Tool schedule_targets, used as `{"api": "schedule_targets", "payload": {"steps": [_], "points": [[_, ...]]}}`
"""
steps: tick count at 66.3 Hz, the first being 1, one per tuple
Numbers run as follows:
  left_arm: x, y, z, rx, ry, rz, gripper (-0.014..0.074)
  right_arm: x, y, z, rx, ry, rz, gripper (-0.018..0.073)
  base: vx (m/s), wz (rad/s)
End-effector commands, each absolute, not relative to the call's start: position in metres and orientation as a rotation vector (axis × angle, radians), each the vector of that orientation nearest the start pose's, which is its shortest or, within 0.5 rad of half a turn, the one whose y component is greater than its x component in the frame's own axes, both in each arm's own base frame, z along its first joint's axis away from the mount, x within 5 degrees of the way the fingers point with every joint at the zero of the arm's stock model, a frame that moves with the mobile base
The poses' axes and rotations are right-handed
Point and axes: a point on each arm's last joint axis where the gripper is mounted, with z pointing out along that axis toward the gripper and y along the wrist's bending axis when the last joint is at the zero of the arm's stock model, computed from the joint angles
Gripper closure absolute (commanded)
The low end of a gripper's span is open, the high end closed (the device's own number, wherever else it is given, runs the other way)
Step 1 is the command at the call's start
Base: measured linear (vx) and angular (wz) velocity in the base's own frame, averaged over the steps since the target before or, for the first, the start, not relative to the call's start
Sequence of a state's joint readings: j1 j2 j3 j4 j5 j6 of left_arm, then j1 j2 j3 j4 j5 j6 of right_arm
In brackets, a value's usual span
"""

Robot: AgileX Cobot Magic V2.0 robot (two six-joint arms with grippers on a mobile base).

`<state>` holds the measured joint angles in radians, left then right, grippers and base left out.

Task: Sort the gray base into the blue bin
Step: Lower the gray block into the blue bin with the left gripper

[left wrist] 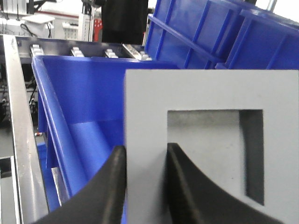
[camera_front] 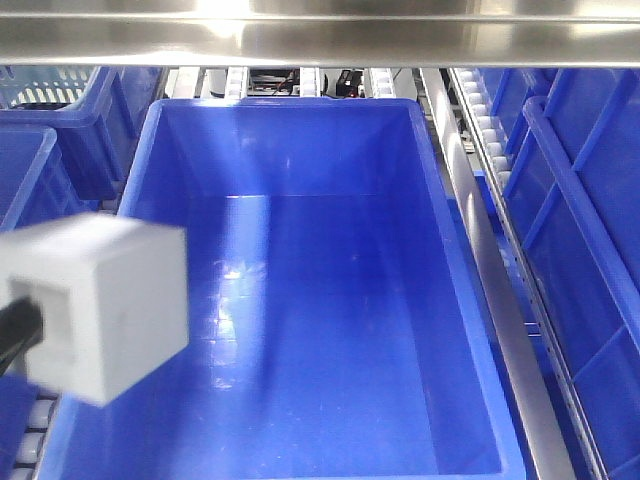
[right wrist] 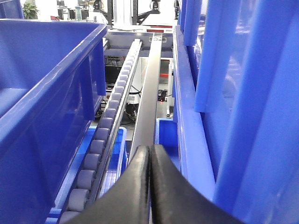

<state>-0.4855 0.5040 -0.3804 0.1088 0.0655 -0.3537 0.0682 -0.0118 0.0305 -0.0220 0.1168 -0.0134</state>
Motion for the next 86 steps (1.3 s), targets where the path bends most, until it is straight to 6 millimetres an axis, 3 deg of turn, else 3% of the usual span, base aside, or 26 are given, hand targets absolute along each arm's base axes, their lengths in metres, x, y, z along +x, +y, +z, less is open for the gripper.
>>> {"api": "schedule_targets", "payload": {"steps": [1,18,26,34,45,57,68,86], "points": [[0.114,-0.062,0.326,0.201,1.591,-0.579,0.0592,0.056,0.003,0.196,-0.088,1.541,0.008,0.0568,0.00,0.00],[0.164,-0.090,0.339,0.252,1.691,-0.534,0.0586,0.056,0.003,0.196,-0.088,1.541,0.008,0.0568,0.00,0.00],[0.182,-0.117,0.338,0.372,1.721,-0.533,0.0580,0.056,0.003,0.196,-0.088,1.541,0.008,0.0568,0.00,0.00],[0.199,-0.144,0.330,0.519,1.755,-0.489,0.0573,0.056,0.003,0.196,-0.088,1.541,0.008,0.0568,0.00,0.00],[0.231,-0.166,0.315,0.550,1.896,-0.427,0.0559,0.056,0.003,0.196,-0.088,1.541,0.008,0.0568,0.00,0.00],[0.259,-0.182,0.309,0.554,2.026,-0.350,0.0527,0.056,0.003,0.196,-0.088,1.541,0.008,0.0568,0.00,0.00],[0.281,-0.195,0.291,0.553,2.148,-0.300,0.0501,0.056,0.003,0.196,-0.088,1.541,0.008,0.0568,0.00,0.00],[0.299,-0.211,0.265,0.506,2.253,-0.326,0.0442,0.056,0.003,0.196,-0.088,1.541,0.008,0.0568,0.00,0.00]]}}
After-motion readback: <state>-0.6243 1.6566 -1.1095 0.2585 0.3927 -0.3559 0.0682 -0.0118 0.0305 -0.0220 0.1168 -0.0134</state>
